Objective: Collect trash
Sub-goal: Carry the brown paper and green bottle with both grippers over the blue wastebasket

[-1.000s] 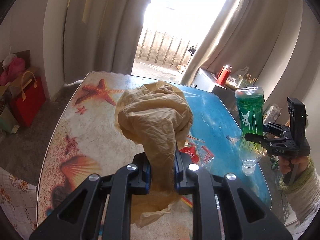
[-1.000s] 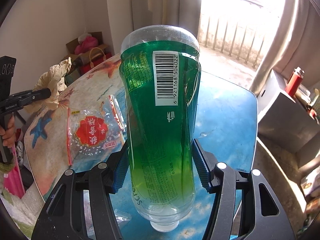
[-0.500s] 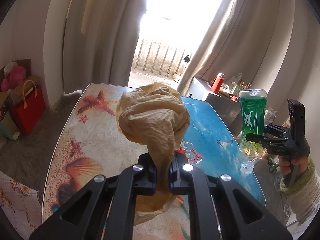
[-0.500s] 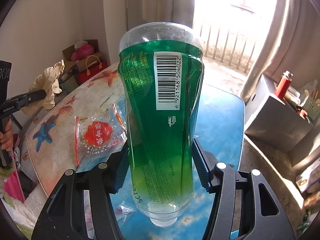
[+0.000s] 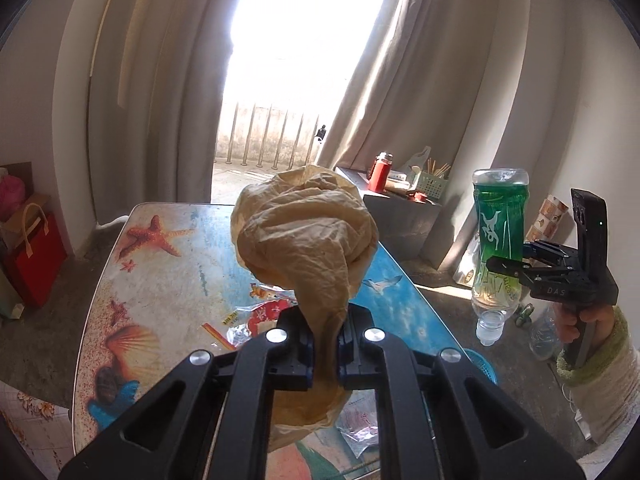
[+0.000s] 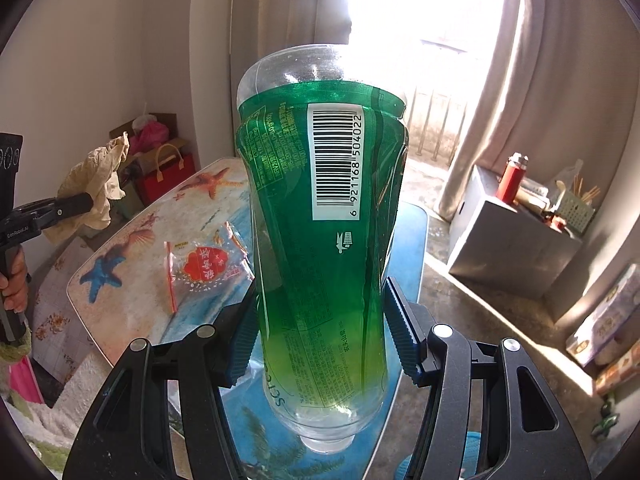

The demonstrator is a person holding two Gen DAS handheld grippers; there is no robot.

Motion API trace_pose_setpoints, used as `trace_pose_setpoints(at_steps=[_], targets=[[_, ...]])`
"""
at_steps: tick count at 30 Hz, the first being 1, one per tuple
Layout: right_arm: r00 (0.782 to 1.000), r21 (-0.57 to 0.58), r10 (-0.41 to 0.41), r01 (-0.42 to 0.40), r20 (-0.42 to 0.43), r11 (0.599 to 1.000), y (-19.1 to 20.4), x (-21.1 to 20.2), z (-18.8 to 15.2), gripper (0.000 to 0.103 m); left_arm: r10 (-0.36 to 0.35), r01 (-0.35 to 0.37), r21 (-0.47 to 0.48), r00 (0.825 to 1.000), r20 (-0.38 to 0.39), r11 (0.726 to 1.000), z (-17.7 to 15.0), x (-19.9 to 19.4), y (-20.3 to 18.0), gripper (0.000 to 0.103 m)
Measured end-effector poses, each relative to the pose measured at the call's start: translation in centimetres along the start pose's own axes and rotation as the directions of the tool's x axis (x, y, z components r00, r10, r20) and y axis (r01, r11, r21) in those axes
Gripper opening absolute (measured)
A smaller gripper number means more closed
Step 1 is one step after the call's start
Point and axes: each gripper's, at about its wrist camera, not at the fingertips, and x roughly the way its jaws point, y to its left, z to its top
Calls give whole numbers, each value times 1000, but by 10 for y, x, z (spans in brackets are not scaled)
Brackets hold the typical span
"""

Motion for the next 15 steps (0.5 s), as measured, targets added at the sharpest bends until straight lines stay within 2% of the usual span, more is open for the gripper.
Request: trace_pose_setpoints(at_steps=[4, 8, 12, 15], targets=[[998, 50, -61, 61, -9, 997, -18, -29, -27, 55, -80, 81, 57, 997, -9, 995, -1, 5, -38, 7], [991, 115, -131, 133, -25, 984, -47, -58, -59, 55, -163, 166, 120, 986, -42, 979, -6, 20, -83, 7], [980, 199, -190, 199, -61, 960, -79, -77, -99, 55, -234, 249, 175, 967, -98, 953, -14, 42, -133, 7], [970, 258, -222, 241, -100, 936, -102, -83, -129, 55, -284, 312, 206, 947, -152, 928, -24, 64, -170, 7]])
